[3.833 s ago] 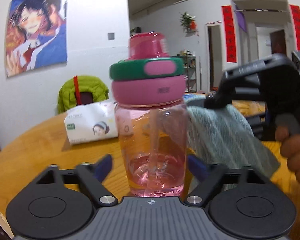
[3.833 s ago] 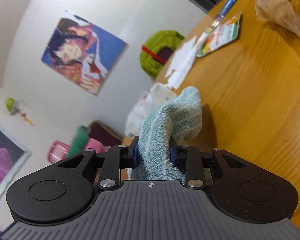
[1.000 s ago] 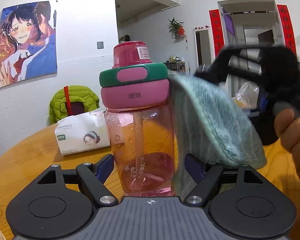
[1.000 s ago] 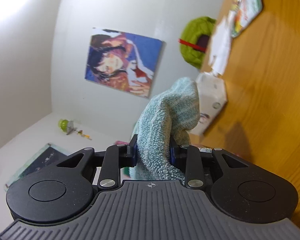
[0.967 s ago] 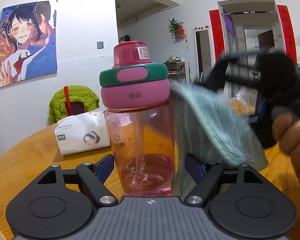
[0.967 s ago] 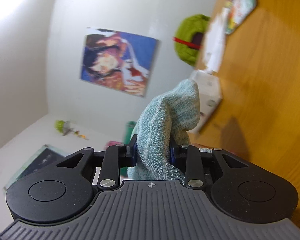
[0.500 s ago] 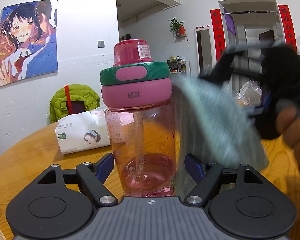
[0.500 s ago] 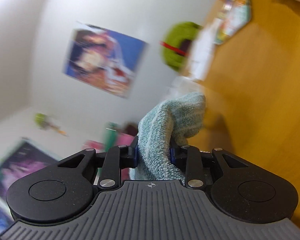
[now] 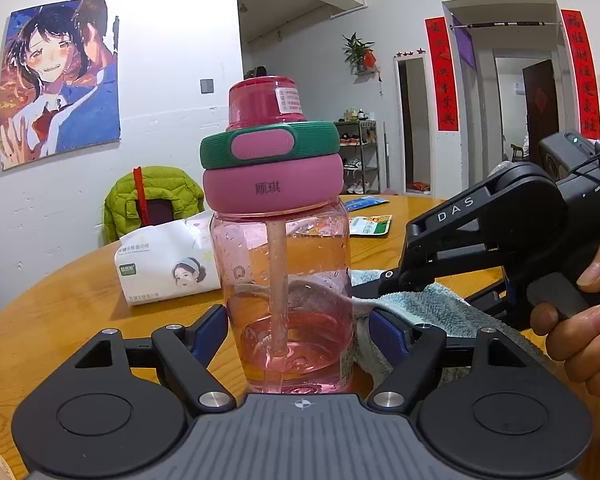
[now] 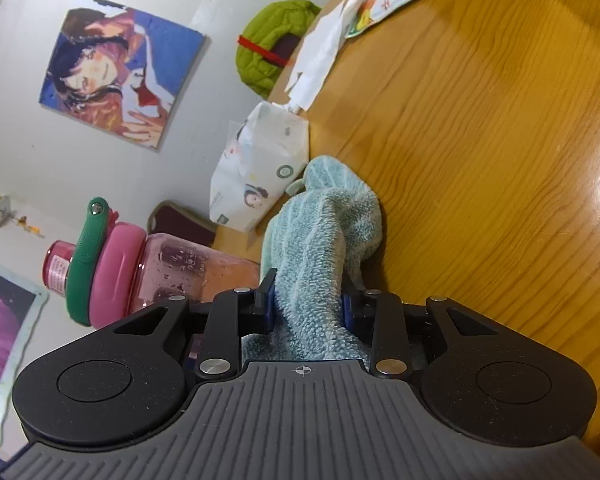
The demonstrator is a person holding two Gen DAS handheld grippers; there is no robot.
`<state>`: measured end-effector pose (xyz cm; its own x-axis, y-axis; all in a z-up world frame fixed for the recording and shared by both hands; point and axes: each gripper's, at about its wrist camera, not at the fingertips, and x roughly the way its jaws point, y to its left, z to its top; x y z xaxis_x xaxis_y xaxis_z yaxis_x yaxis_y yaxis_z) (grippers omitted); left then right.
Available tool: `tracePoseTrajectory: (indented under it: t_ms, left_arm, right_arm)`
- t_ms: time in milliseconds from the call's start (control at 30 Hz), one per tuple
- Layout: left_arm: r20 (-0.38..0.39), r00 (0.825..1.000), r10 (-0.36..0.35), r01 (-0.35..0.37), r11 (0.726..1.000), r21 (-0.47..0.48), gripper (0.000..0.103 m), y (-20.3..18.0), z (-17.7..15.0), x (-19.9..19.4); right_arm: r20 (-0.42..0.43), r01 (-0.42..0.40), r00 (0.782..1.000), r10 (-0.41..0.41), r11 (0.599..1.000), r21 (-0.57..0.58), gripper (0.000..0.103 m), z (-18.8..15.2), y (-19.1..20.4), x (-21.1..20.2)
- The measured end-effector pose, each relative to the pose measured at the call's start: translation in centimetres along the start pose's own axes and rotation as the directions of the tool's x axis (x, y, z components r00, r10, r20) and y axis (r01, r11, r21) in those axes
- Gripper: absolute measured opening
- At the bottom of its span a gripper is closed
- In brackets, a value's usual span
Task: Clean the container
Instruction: 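Rub the towel back and forth across the bottle body with the right tool, then sweep the towel along the bottle side below the lid with the right tool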
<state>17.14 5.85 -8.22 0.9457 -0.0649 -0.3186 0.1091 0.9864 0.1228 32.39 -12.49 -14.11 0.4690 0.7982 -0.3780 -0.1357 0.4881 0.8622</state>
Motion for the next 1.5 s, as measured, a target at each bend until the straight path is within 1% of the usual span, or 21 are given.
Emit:
tracePoseTrajectory:
  t_ms: [133, 267, 333, 467, 567, 633, 767, 800, 900, 967, 1000, 1033, 1100, 1133, 1200, 1233, 1267, 1333, 1367, 1433, 1500]
  left_arm:
    - [-0.011, 0.999, 0.034, -0.035, 0.999, -0.025, 0.080, -0.5, 0.1, -0.4]
    - [-0.007, 0.998, 0.057, -0.057, 0.998, -0.006, 0.080, -1.6, 0.3, -1.0]
    - [-0.011, 0.999, 0.042, -0.042, 0.999, 0.011, 0.082, -1.8, 0.2, -0.9]
    - [-0.007, 1.000, 0.026, -0.026, 0.999, 0.020, 0.084, -1.3, 0.1, -0.5]
    - [-0.005, 1.000, 0.007, -0.007, 1.000, 0.001, 0.083, -0.1, 0.2, 0.0]
    - [-0.003, 1.000, -0.004, 0.004, 1.000, -0.008, 0.082, 0.4, 0.3, 0.2]
    - [0.001, 1.000, 0.009, -0.009, 1.000, 0.010, 0.078, 0.0, 0.1, 0.2]
    - [0.000, 1.000, 0.013, -0.013, 1.000, 0.010, 0.075, 0.0, 0.1, 0.2]
    - [-0.001, 1.000, 0.009, -0.009, 1.000, -0.001, 0.074, 0.2, 0.1, 0.2]
    - [-0.002, 1.000, 0.012, -0.012, 1.000, 0.003, 0.074, 0.1, 0.1, 0.2]
    - [-0.002, 1.000, 0.013, -0.013, 1.000, 0.005, 0.074, 0.1, 0.1, 0.2]
    - [-0.002, 1.000, 0.014, -0.014, 1.000, 0.006, 0.074, 0.1, 0.1, 0.2]
    - [-0.002, 1.000, 0.015, -0.015, 1.000, 0.007, 0.074, 0.0, 0.1, 0.2]
    - [-0.002, 1.000, 0.016, -0.016, 1.000, 0.008, 0.074, 0.0, 0.1, 0.2]
    - [-0.002, 1.000, 0.018, -0.018, 1.000, 0.010, 0.074, 0.0, 0.1, 0.2]
    - [-0.002, 1.000, 0.019, -0.019, 1.000, 0.010, 0.074, 0.0, 0.1, 0.2]
    - [-0.002, 1.000, 0.019, -0.019, 1.000, 0.010, 0.074, 0.0, 0.1, 0.2]
    - [-0.002, 1.000, 0.018, -0.018, 1.000, 0.013, 0.074, 0.0, 0.1, 0.2]
    - [-0.003, 1.000, 0.021, -0.020, 1.000, 0.016, 0.074, -0.1, 0.1, 0.2]
    - [-0.003, 1.000, 0.019, -0.019, 1.000, 0.015, 0.074, -0.1, 0.0, 0.2]
    - [-0.003, 1.000, 0.018, -0.018, 1.000, 0.014, 0.074, -0.1, 0.0, 0.2]
  right_arm:
    - [0.094, -0.051, 0.994, 0.055, 0.998, -0.045, 0.035, 0.1, 0.4, -1.1]
    - [0.208, -0.136, 0.968, 0.140, 0.990, -0.033, 0.036, 0.5, 0.0, -2.3]
    - [0.195, -0.175, 0.965, 0.175, 0.984, -0.016, 0.036, 0.9, -0.4, -1.9]
    - [0.086, -0.228, 0.971, 0.224, 0.973, 0.045, 0.036, 1.1, -0.6, -0.2]
    - [0.046, -0.181, 0.983, 0.178, 0.982, 0.059, 0.036, 0.8, -0.3, -0.7]
    - [0.020, -0.124, 0.992, 0.124, 0.992, 0.036, 0.036, 0.3, 0.3, -1.1]
    - [0.034, -0.048, 0.998, 0.050, 0.998, -0.040, 0.036, 0.0, 1.2, -1.1]
    - [0.034, -0.036, 0.999, 0.038, 0.998, -0.045, 0.036, 0.0, 1.2, -1.1]
    - [0.048, -0.043, 0.998, 0.046, 0.997, -0.057, 0.035, 0.1, 1.3, -1.3]
    - [0.103, -0.132, 0.985, 0.139, 0.988, -0.078, 0.034, 0.1, 1.7, -2.4]
    - [0.127, -0.188, 0.972, 0.198, 0.978, -0.085, 0.034, 0.1, 1.7, -2.9]
    - [0.146, -0.270, 0.949, 0.280, 0.959, -0.082, 0.034, 0.1, 1.7, -3.5]
    - [0.181, -0.417, 0.888, 0.423, 0.906, -0.071, 0.034, 0.1, 1.4, -4.5]
    - [0.180, -0.450, 0.875, 0.449, 0.892, -0.039, 0.034, 0.2, 1.2, -4.4]
    - [0.139, -0.459, 0.882, 0.450, 0.887, 0.042, 0.035, 0.4, 0.7, -3.1]
    - [0.113, -0.441, 0.895, 0.430, 0.893, 0.088, 0.035, 0.3, 0.2, -2.3]
    - [0.089, -0.397, 0.917, 0.389, 0.909, 0.128, 0.035, 0.3, -0.3, -1.6]
    - [0.032, -0.267, 0.964, 0.265, 0.949, 0.167, 0.037, 0.5, -0.8, -0.7]
    - [0.003, -0.197, 0.980, 0.199, 0.965, 0.172, 0.037, 0.5, -1.1, -0.4]
    - [-0.029, -0.095, 0.994, 0.101, 0.983, 0.154, 0.037, 0.3, -1.1, 0.3]
    - [-0.029, -0.054, 0.998, 0.058, 0.992, 0.113, 0.036, 0.2, -0.8, 0.5]
